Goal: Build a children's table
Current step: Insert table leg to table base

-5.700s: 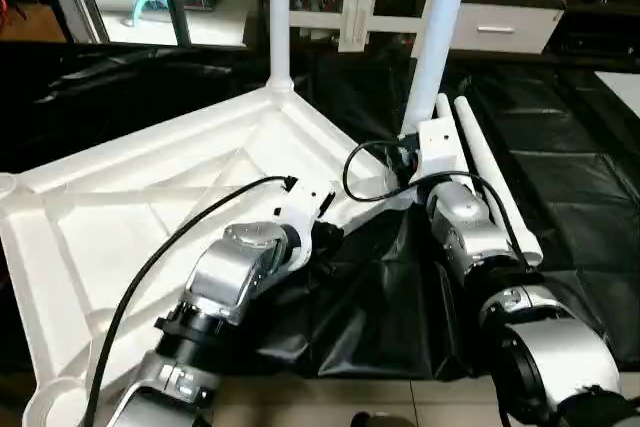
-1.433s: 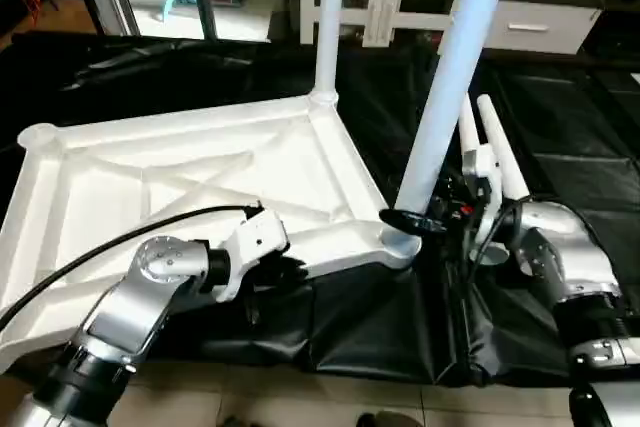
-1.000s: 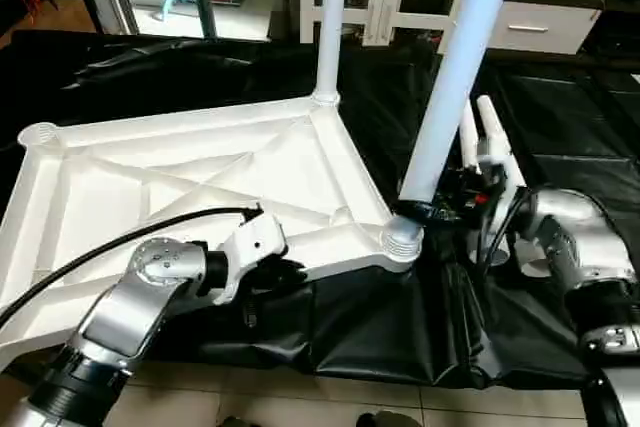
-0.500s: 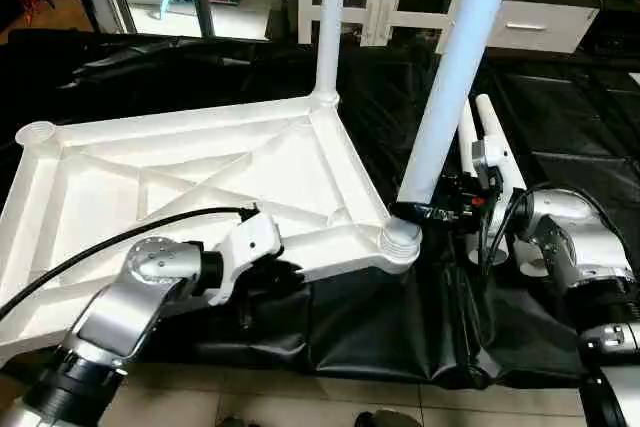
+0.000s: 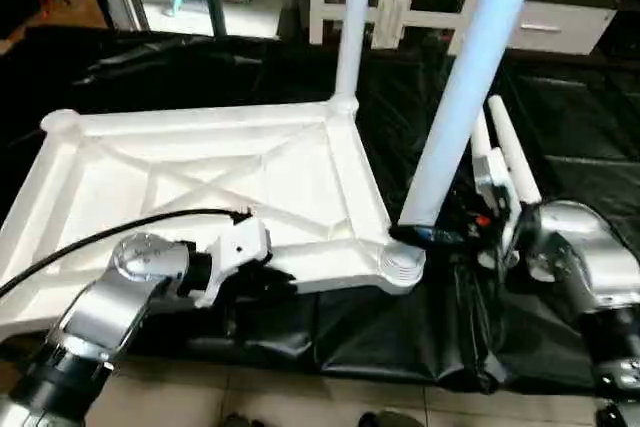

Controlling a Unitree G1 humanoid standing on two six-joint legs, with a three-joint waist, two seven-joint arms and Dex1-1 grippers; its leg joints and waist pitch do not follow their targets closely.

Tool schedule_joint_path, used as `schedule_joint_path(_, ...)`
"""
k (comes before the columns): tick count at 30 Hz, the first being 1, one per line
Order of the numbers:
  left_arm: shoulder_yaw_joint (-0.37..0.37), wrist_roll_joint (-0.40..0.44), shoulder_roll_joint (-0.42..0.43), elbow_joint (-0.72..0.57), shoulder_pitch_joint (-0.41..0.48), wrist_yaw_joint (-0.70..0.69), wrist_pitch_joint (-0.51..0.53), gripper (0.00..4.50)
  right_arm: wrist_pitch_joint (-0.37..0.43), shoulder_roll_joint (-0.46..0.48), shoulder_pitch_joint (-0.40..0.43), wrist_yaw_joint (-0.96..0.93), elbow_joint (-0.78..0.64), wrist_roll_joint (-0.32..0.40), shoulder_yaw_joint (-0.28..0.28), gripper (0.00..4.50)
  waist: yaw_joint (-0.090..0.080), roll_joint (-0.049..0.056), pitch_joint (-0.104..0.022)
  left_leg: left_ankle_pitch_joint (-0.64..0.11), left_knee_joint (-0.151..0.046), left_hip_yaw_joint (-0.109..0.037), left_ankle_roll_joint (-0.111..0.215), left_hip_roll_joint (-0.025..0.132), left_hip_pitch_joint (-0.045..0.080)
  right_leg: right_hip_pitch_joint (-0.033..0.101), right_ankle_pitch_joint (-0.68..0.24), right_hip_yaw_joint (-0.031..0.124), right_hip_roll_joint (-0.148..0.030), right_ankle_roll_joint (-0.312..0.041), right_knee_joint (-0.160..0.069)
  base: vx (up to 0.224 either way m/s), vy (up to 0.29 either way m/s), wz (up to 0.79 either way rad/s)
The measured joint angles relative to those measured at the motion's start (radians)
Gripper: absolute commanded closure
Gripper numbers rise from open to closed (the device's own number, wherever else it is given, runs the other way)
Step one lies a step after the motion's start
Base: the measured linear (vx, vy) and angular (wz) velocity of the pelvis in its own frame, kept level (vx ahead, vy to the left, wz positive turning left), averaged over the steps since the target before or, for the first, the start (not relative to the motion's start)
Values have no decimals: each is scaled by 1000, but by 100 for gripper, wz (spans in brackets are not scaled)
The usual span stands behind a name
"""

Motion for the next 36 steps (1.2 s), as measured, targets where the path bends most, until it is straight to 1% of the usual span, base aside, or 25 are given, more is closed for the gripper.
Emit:
schedule_joint_path(5,0,0,-3,15,-5,0,-14,450,2,-1,0,-9,-1,-12,3,167,0,2,1,0,0,0,0,0,0,0,-1,0,0,2,0,0,0,0)
schedule_joint_path(7,0,2,-4,16,-5,0,-21,450,-12,-6,0,-27,4,-40,18,167,0,2,1,0,0,0,0,0,0,0,-1,0,0,2,0,0,0,0)
schedule_joint_path(10,0,5,-6,19,-5,5,-24,450,-42,1,0,-42,21,-62,29,167,-1,2,1,0,0,0,0,0,0,0,-2,0,0,4,0,0,0,0)
schedule_joint_path(17,0,8,-9,20,-6,8,-27,450,-46,53,13,-92,32,-71,44,167,-2,2,2,0,0,0,0,0,-1,0,-3,1,0,5,0,0,0,0)
schedule_joint_path(29,0,9,-10,19,-5,10,-27,450,-67,53,13,-92,65,-71,46,167,-2,2,2,0,0,0,0,0,-1,0,-3,2,0,5,0,0,0,0)
schedule_joint_path(36,0,9,-11,19,-5,9,-27,450,-66,50,35,-90,74,-73,49,167,-2,2,2,0,0,0,0,0,-1,0,-3,2,0,5,0,0,0,0)
